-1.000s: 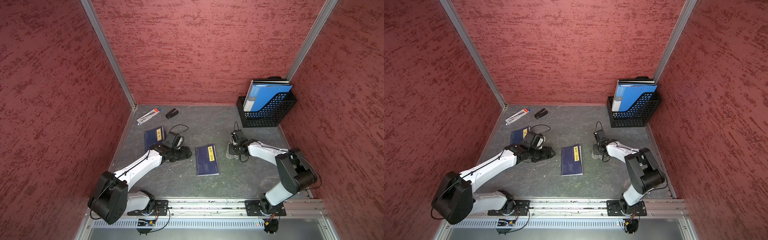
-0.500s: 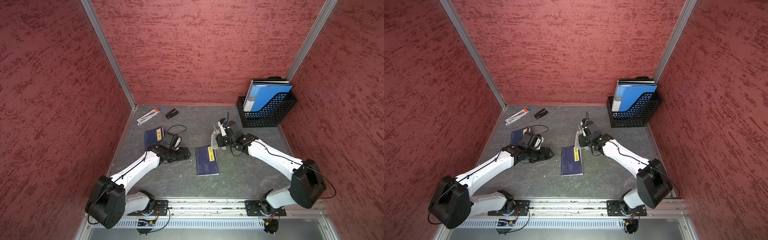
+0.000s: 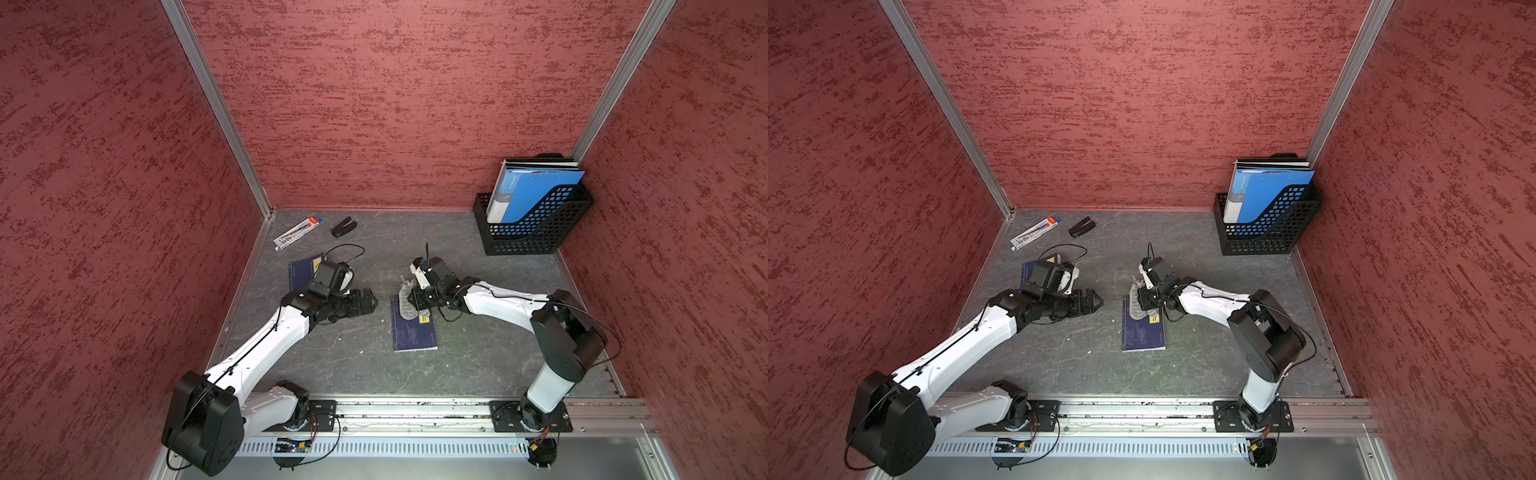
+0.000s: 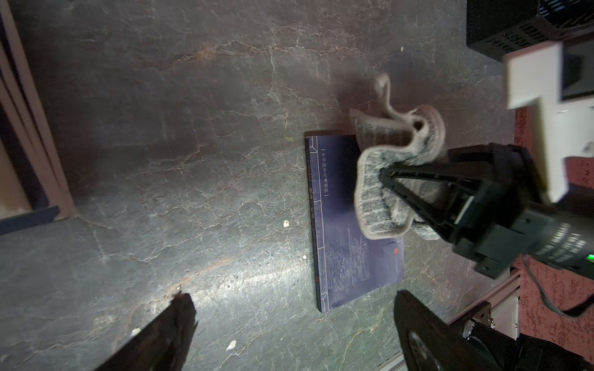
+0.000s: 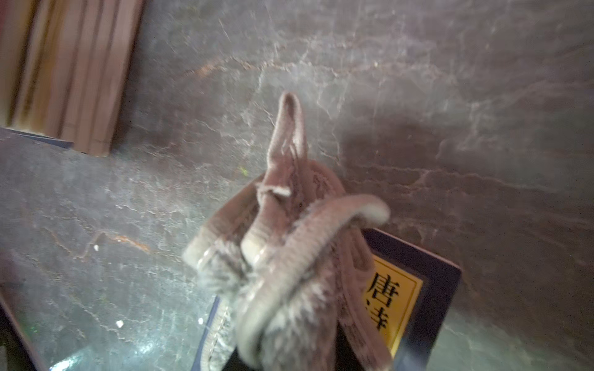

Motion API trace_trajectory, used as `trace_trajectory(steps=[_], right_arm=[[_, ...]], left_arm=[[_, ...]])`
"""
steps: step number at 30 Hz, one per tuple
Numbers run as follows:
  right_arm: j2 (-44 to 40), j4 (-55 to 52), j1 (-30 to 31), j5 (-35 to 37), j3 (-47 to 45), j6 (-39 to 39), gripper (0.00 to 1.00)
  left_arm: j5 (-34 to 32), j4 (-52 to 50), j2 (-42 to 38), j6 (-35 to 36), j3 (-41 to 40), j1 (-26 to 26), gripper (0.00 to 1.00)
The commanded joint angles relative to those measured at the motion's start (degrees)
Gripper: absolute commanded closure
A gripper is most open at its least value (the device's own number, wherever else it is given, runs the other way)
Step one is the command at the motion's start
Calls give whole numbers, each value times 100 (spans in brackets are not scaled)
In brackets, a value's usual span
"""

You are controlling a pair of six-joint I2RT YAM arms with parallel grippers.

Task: Wipe the cover of the book
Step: Wipe the dirt from the cover of the book.

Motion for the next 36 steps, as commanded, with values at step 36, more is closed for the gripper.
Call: trace_trajectory(steps=[36], right_arm=[[290, 196, -277, 717, -1078, 138, 76]], left_arm=[[67, -277, -313, 259, 239, 537, 0]])
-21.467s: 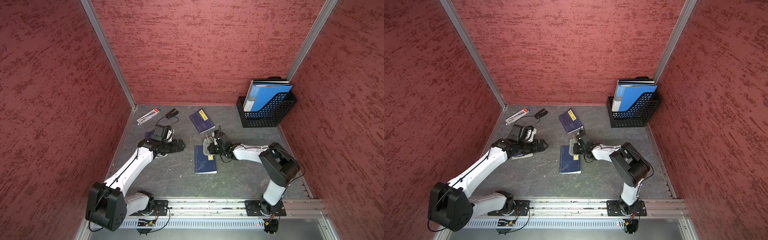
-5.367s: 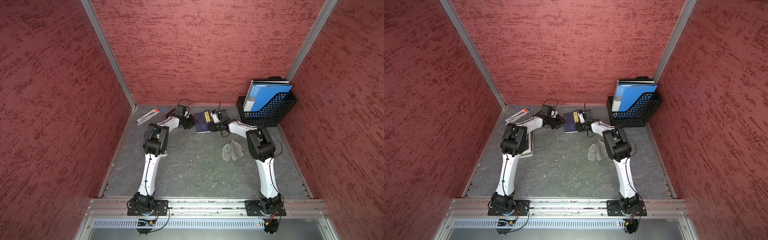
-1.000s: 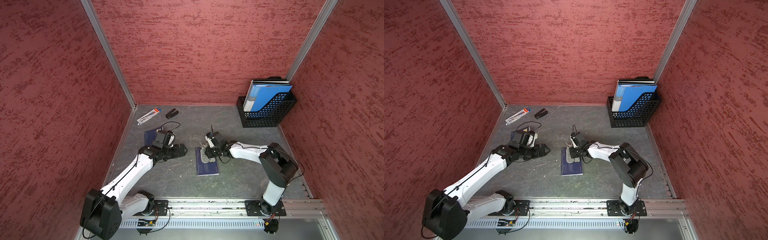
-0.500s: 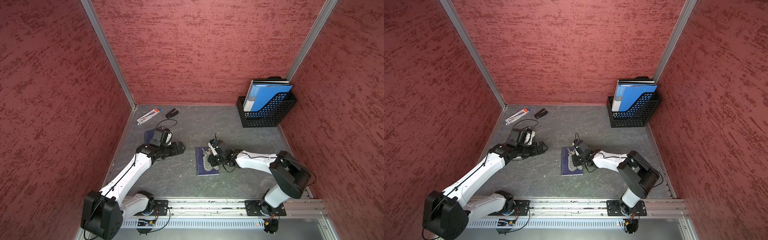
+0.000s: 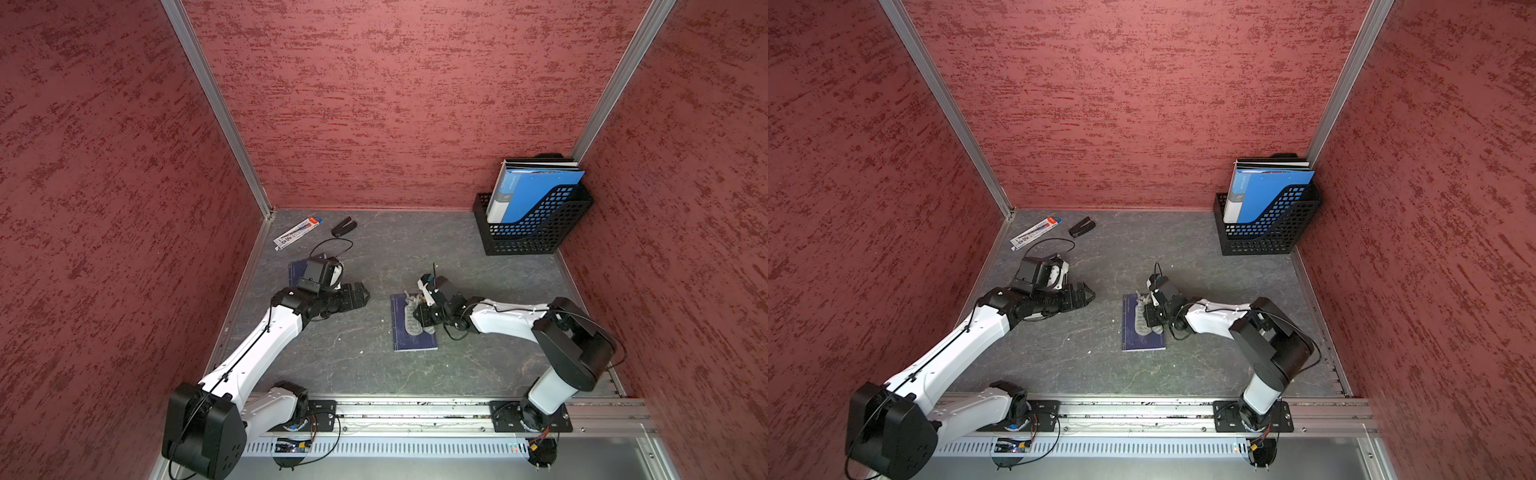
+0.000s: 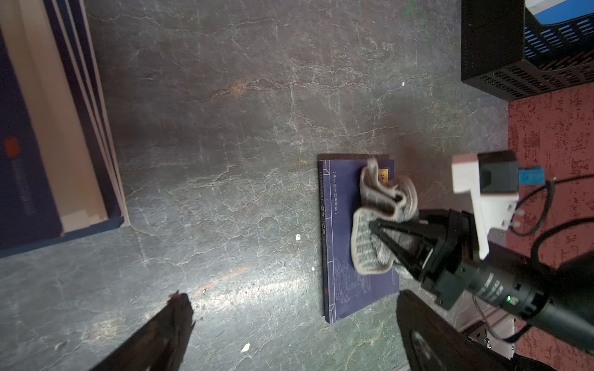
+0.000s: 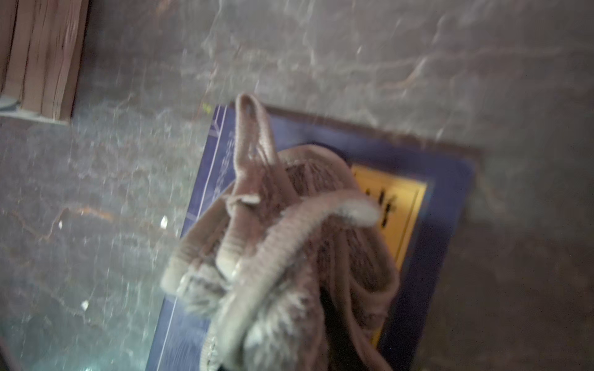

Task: Wipe the cover of the book
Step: Wipe the dirt from the cover of the book.

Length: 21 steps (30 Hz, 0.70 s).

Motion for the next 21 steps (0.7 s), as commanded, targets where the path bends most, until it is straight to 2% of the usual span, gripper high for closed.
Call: trace_trajectory(steps=[1, 4, 8, 14, 21], right_arm=[[599, -754, -302, 474, 127, -363, 76], [731, -817, -328, 426, 397, -466, 76], [614, -839, -289, 258, 319, -467, 76], [-108, -871, 151, 190, -436, -226, 76], [-1096, -721, 760, -55, -1548, 448, 76]], left_arm=[[10, -137, -225, 89, 90, 54, 0], [-15, -176, -401, 62, 55, 57, 0], [-27, -169, -486, 85, 20, 109, 0], [92, -42, -293, 124, 44, 196, 0], [213, 0, -4, 221, 173, 216, 0]])
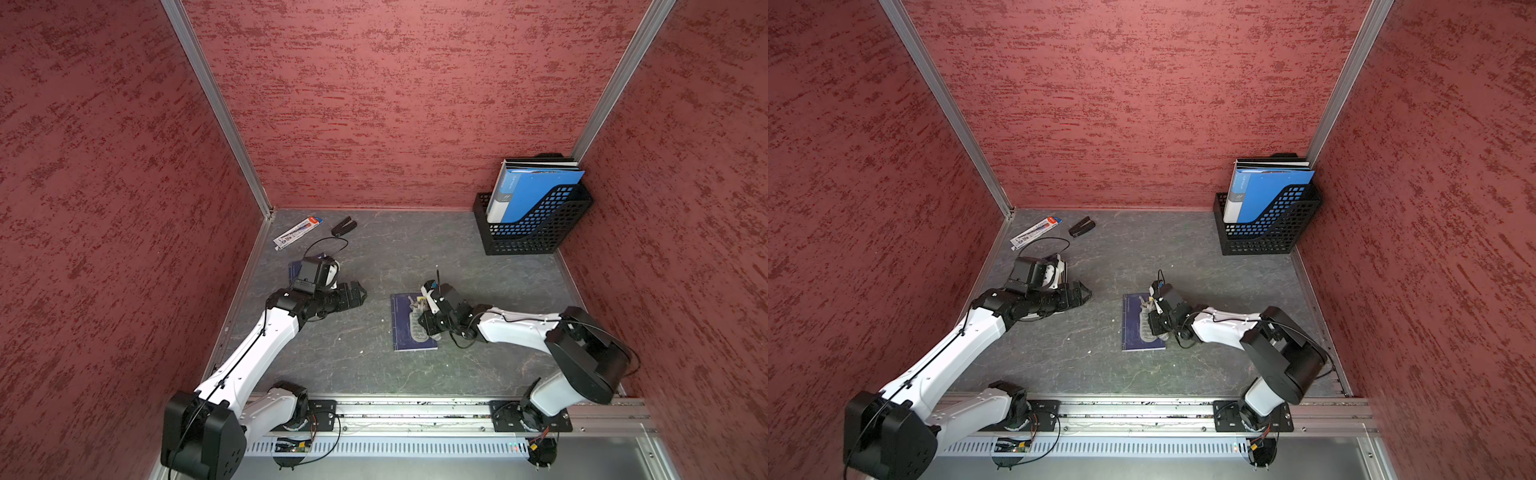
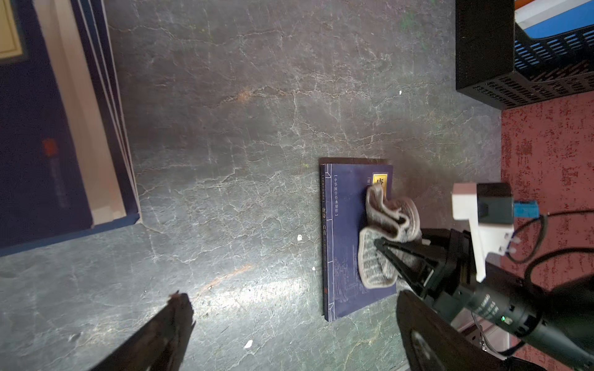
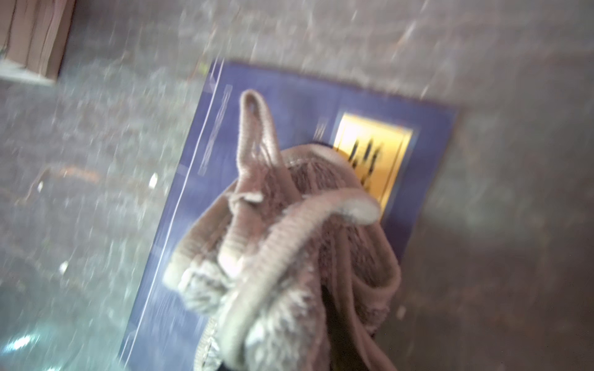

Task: Wipe the cover of the book
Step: Wipe the dirt from the cover of the book.

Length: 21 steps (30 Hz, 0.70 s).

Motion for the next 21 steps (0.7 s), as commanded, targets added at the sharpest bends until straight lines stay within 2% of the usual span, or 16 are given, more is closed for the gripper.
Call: trace_trajectory(steps=[1, 5, 10, 16, 21], right_arm=[[-193, -669, 248, -216, -618, 496, 76], [-429, -492, 381, -295, -953, 710, 76], [-202, -341, 372, -53, -911, 657, 75], [1001, -371, 135, 331, 33, 205, 73], [1729, -349, -122, 381, 1044, -33, 72]], left_arm=[[122, 67, 108, 165, 190, 41, 0], [124, 80, 179, 172, 193, 51, 0], [123, 75, 154, 155, 189, 50, 0], [104, -1, 45, 172, 159, 65, 0], [82, -96, -159, 174, 124, 103, 0]])
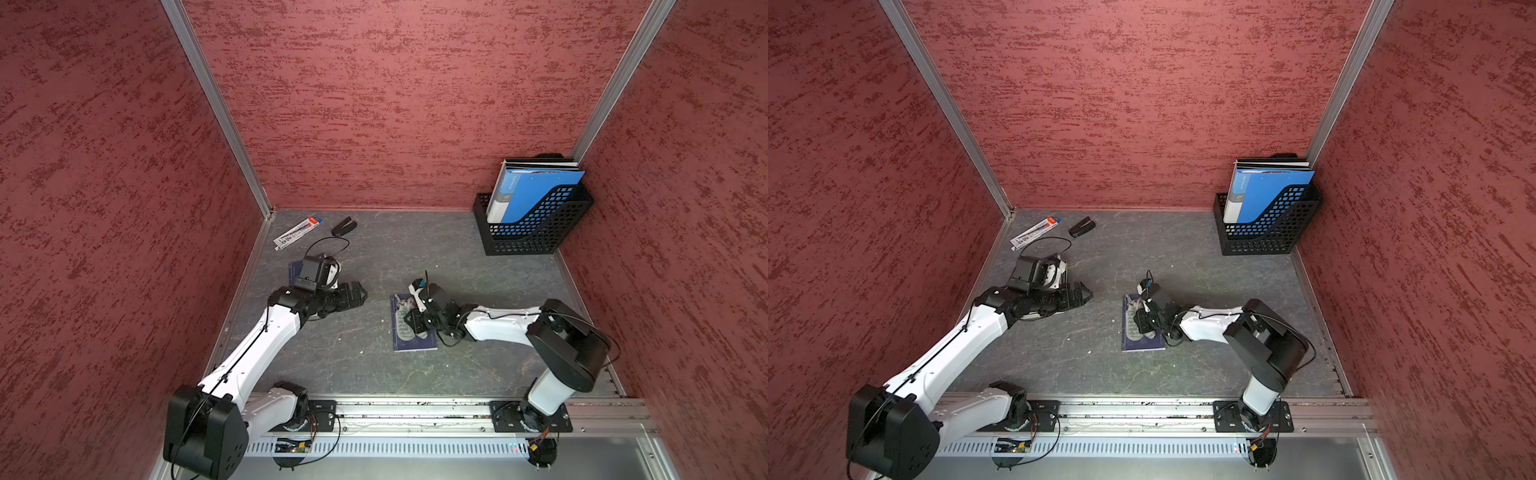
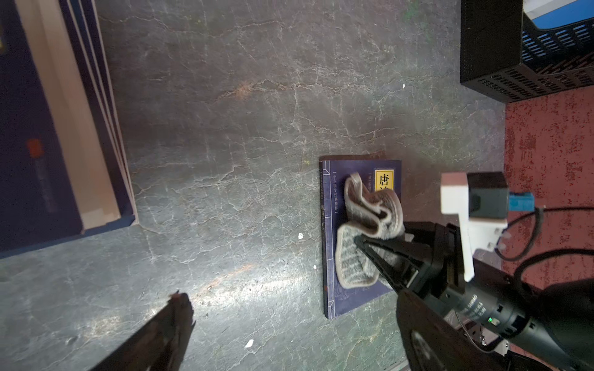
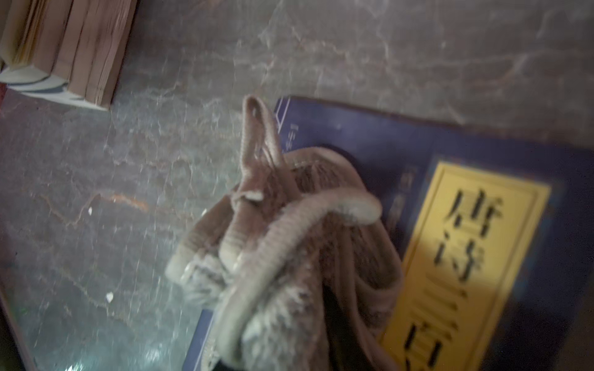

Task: Wipe the cover of the book
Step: Wipe the dirt from the cover of the book.

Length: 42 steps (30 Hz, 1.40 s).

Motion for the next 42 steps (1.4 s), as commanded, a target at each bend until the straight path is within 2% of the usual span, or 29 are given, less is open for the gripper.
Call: trace_trajectory(steps=[1, 5, 9, 17, 20, 22, 26, 30, 36, 42], right_arm=[[677, -963, -159, 331, 258, -259, 72], [1018, -1073, -147, 114, 795, -380, 72], [909, -1114, 6, -46, 726, -441, 72], [-288, -985, 741, -390, -811, -1, 72], [-630, -523, 868, -611, -1307, 176, 73], [-659, -505, 873, -502, -1348, 189, 73], [-436, -601, 811, -4, -998, 37, 72], [86, -585, 448, 216, -491, -118, 72], [890, -556, -134, 308, 303, -468, 72], [1345, -849, -174, 265, 1100, -794, 72]], left_arm=[[3, -60, -207, 128, 81, 56, 0], [28, -70, -256, 137, 64, 107, 0], [44, -49, -231, 155, 62, 143, 0], [121, -28, -153, 231, 92, 287, 0], [136, 28, -61, 225, 109, 310, 0], [140, 55, 8, 225, 111, 311, 0], [155, 71, 77, 213, 110, 303, 0], [116, 30, -21, 199, 75, 304, 0], [77, -103, -237, 190, 45, 309, 0], [28, -166, -345, 184, 55, 311, 0]])
